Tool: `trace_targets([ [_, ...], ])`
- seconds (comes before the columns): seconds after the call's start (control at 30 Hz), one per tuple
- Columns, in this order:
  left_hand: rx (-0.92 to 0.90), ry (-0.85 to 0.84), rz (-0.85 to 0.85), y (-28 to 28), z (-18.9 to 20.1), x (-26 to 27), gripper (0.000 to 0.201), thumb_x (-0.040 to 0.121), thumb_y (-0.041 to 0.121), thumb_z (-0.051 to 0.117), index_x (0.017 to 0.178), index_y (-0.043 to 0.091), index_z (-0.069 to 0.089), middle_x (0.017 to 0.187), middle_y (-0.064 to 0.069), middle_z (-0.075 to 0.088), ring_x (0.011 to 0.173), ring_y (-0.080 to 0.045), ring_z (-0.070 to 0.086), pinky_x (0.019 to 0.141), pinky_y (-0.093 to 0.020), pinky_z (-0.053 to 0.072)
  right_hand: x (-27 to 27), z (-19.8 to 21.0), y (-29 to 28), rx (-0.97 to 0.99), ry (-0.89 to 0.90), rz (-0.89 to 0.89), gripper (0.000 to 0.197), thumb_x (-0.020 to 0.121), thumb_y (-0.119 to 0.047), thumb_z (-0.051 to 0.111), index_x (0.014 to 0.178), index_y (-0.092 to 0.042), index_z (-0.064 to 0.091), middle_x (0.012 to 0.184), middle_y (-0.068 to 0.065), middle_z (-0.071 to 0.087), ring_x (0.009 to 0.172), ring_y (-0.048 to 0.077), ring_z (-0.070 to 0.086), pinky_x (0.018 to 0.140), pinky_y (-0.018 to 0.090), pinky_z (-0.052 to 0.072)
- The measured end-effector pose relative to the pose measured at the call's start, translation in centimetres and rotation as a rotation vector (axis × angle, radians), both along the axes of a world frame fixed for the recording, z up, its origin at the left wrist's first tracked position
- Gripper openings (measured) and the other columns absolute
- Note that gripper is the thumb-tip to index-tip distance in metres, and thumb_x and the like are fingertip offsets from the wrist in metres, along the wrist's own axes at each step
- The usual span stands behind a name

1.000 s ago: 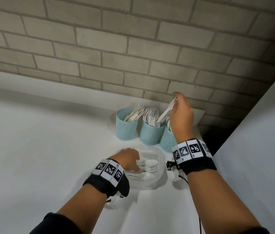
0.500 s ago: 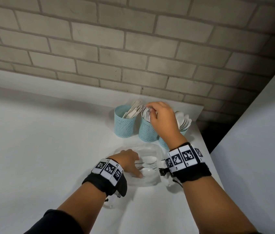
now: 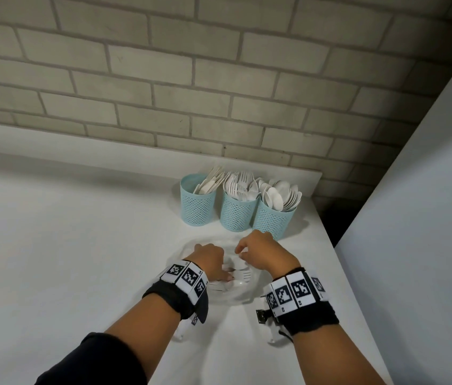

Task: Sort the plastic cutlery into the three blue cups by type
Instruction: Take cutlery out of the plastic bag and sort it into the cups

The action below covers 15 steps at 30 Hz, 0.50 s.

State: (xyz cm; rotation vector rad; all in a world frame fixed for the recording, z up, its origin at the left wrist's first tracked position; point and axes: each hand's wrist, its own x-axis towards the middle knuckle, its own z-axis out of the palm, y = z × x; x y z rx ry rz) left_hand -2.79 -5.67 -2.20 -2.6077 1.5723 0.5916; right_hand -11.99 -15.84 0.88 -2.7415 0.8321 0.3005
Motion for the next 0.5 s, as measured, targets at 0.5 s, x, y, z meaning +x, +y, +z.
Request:
trace_targets([
  [0.5,0.028,0.145,0.060,0.0,-0.5,-0.7,0.050,0.087,0.044,0.056,0.119,0.005,0.053,0.125,-0.011,0.057,0.114,-0.028,0.052,0.090,-0.031,0.038,-1.7,-0.6,1.2,0.184,0.092,-0.016,0.066,0.092,0.003,0.036,0.150,-0.020,0.014,0.146,0.016,0.034,0.133,0.029,0.037,0.105,0.033,0.033],
])
